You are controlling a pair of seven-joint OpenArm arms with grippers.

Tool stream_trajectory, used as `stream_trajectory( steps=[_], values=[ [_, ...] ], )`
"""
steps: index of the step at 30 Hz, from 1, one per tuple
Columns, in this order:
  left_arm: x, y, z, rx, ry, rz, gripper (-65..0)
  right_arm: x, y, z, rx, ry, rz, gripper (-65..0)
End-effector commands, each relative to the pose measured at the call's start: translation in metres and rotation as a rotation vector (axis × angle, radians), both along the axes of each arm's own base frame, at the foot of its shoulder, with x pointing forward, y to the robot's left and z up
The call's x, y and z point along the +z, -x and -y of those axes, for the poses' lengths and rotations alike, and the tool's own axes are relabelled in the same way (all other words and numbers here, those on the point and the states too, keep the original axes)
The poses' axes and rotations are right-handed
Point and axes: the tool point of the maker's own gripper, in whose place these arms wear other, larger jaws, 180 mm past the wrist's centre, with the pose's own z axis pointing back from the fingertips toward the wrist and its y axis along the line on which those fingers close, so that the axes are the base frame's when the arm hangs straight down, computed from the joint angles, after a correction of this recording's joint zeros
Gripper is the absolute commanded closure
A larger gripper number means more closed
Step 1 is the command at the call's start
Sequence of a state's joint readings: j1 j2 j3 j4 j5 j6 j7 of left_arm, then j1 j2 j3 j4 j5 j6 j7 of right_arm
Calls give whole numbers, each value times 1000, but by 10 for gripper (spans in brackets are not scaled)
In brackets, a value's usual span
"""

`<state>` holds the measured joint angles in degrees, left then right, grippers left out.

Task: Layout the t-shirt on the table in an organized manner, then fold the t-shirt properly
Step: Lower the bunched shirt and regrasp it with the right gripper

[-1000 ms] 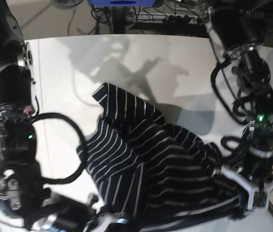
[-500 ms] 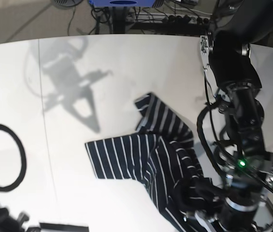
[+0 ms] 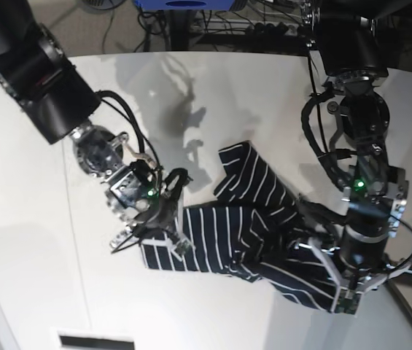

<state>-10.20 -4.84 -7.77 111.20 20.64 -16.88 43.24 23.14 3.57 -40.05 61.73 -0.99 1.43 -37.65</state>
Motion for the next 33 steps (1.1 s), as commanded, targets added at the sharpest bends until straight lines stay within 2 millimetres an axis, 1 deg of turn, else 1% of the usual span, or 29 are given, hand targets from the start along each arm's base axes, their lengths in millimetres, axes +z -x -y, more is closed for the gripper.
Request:
stream_trajectory(
  steps=[1, 3, 5, 7, 8, 11, 14, 18, 21, 24, 26, 29, 31, 33],
  values=[
    [13, 0, -4, 8, 0, 48, 0, 11, -15, -8, 32, 1, 45, -270],
    [6, 6, -12, 27, 2, 30, 0, -7, -7, -22, 104, 29, 15, -398],
    [-4, 11, -14, 32, 4, 6, 0, -18, -1, -36, 152, 52, 8, -509],
    [-13, 16, -14, 32, 3, -17, 0, -26, 3, -44, 190, 94, 14, -579],
    [-16, 18, -13, 32, 5, -26, 0, -28, 5, -50, 211, 108, 21, -588],
    [-24, 22, -12, 30, 12, -44, 0, -30, 6, -63, 262, 131, 52, -584],
    [-24, 22, -11, 29, 14, -43, 0, -27, 5, -71, 268, 104, 63, -582],
    [-24, 22, -11, 29, 16, -42, 0, -22, -2, -68, 231, 98, 89, -570],
    [-24, 21, -7, 21, 20, -42, 0, -32, 0, -61, 217, 118, 68, -557],
    [-25, 20, -2, 23, 46, -39, 0, -30, -1, -68, 233, 88, 88, -557],
    [-28, 21, 2, 15, 50, -46, 0, -30, -2, -69, 228, 76, 89, -555],
    [-43, 30, 7, 13, 68, -83, 0, -18, -14, -70, 185, 35, 104, -548],
    [-54, 36, 10, 13, 77, -110, 0, -19, -20, -65, 166, 37, 94, -536],
    [-60, 41, 10, 14, 77, -129, 0, -20, -26, -58, 161, 56, 88, -536]
  ],
)
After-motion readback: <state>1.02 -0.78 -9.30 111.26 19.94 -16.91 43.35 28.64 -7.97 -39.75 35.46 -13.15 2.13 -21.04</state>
